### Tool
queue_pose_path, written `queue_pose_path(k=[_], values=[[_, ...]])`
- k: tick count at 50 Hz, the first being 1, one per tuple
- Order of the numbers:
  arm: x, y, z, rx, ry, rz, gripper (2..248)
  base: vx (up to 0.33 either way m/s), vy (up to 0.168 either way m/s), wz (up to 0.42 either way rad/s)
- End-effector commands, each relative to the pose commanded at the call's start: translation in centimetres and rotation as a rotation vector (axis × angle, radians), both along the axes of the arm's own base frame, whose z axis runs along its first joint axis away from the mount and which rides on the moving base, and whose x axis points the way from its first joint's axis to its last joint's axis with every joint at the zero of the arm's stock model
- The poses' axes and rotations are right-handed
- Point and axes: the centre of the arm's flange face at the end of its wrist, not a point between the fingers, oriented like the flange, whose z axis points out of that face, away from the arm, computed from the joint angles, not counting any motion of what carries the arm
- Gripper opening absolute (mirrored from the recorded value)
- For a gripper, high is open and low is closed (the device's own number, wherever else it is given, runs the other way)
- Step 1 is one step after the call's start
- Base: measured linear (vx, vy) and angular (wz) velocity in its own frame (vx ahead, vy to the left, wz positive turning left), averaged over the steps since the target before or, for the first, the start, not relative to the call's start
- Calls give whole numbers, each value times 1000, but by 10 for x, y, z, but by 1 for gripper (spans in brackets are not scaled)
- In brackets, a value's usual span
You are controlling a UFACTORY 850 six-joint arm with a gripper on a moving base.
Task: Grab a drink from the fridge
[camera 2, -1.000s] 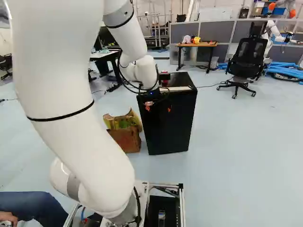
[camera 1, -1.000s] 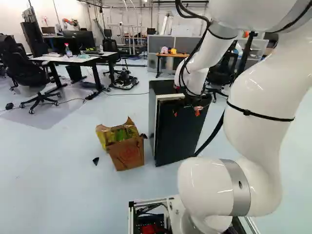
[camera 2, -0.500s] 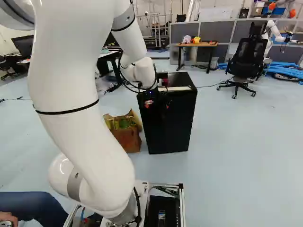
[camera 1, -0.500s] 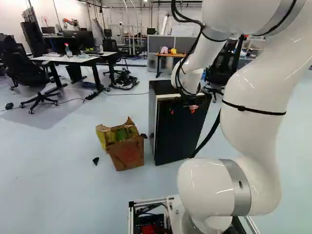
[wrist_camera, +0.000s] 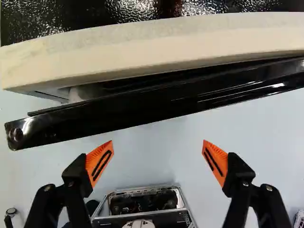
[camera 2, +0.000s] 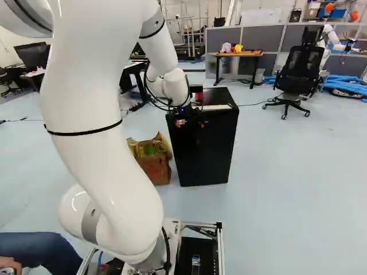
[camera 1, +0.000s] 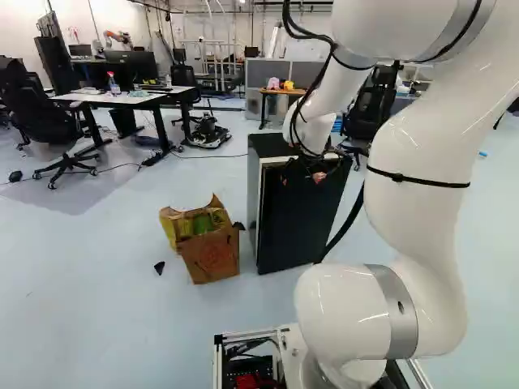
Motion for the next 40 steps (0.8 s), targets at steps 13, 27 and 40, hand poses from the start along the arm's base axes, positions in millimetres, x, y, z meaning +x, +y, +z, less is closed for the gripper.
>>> queue_pose_path(k=[13,27,40], values=[[4,0,0,-1,-10,1,247,0,0,0],[8,0,1,-3,-29,3,247,0,0,0],[13,0,2,-5,-50,5,247,0,0,0]])
